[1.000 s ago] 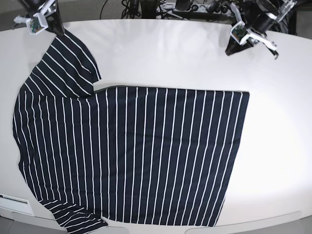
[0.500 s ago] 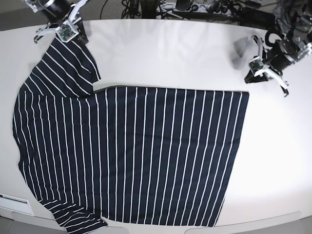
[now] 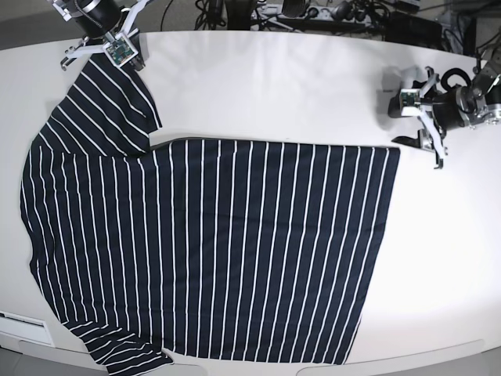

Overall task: Fold the T-shirt properly
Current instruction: 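Lower both grippers onto the shirt's shoulder edges and grasp them, then drag the grasped shoulder edge with both grippers toward the robot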

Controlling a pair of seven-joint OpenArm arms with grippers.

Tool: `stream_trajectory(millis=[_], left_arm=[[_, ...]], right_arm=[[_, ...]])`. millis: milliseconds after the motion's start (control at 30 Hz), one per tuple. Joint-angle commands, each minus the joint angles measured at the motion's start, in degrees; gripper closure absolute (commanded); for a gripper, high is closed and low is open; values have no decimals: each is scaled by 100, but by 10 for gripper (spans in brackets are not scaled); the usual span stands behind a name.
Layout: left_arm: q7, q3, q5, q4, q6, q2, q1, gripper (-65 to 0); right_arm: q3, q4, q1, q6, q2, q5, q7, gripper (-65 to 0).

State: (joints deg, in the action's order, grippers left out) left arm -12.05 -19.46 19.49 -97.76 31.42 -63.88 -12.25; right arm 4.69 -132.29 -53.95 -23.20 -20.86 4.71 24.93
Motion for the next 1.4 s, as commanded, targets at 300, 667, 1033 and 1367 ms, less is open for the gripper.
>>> stream_trajectory(millis=[300,667,1033,1367], left_arm=[[2,-2310,431,798,-358,-24,1943,-334],[24,-3622,619,1408,-361,671,3082,-334],[658,-3635,251,1451,-857,688,3084,0],[651,-3635,251,1451,-857,688,3084,0]], right_arm=[[22,-81,-46,-15,-37,13,-87,0],[24,-61,-48,-42,-39,-55,-83,-116],[22,929,463,-83,-39,-52,-90,-347],[22,1926,984,-111,-44,-223,-111,-347]])
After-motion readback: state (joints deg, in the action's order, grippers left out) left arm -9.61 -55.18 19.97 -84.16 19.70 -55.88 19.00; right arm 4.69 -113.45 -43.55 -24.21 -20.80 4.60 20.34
